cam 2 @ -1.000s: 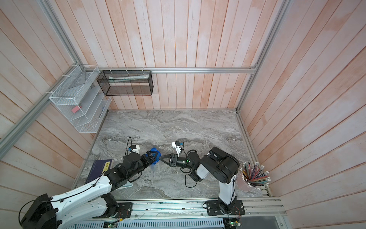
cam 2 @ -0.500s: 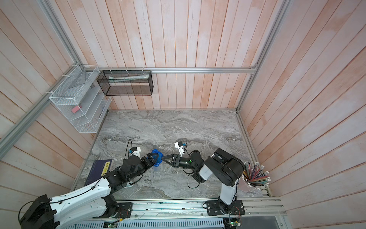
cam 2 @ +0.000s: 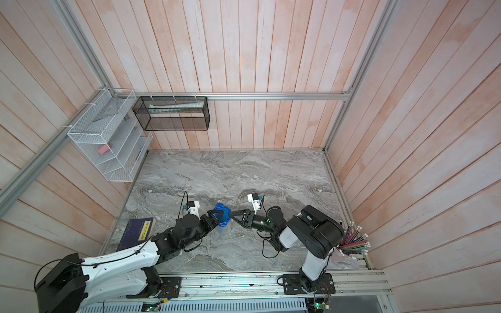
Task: Take out toiletry kits
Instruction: Move the container to the center of the board, then unfasten the latch on the container.
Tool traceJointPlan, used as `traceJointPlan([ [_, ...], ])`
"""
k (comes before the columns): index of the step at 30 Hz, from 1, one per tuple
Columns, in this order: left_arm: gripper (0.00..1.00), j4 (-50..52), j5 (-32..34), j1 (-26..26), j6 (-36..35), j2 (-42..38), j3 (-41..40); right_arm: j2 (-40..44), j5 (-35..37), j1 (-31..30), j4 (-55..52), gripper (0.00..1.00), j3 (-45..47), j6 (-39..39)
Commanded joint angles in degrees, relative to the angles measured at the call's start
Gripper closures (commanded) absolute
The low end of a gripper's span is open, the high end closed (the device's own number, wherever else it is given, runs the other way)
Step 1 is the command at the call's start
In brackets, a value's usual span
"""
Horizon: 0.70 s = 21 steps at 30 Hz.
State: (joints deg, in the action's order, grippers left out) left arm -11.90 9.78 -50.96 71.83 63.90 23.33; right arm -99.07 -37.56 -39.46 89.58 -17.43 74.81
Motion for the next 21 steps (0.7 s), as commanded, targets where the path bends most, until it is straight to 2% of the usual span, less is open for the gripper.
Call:
traceJointPlan([
  [1, 0.14, 15.71, -4.9, -1.86, -0.2, 6.54, -3.73, 1.94, -0.36, 0.58, 13.87, 0.41, 0.45, -0.75],
  [16, 0.16, 17.37, -4.94, -2.29, -1.19, 9.21, -1.63, 7.44, -3.37, 6.84, 13.87, 0.41, 6.09, -0.31],
  [21, 0.17, 17.53, -4.96, -2.47, -1.53, 9.64, -1.1, 5.29, -3.62, 6.88, 13.88, 0.42, 5.64, 0.44],
])
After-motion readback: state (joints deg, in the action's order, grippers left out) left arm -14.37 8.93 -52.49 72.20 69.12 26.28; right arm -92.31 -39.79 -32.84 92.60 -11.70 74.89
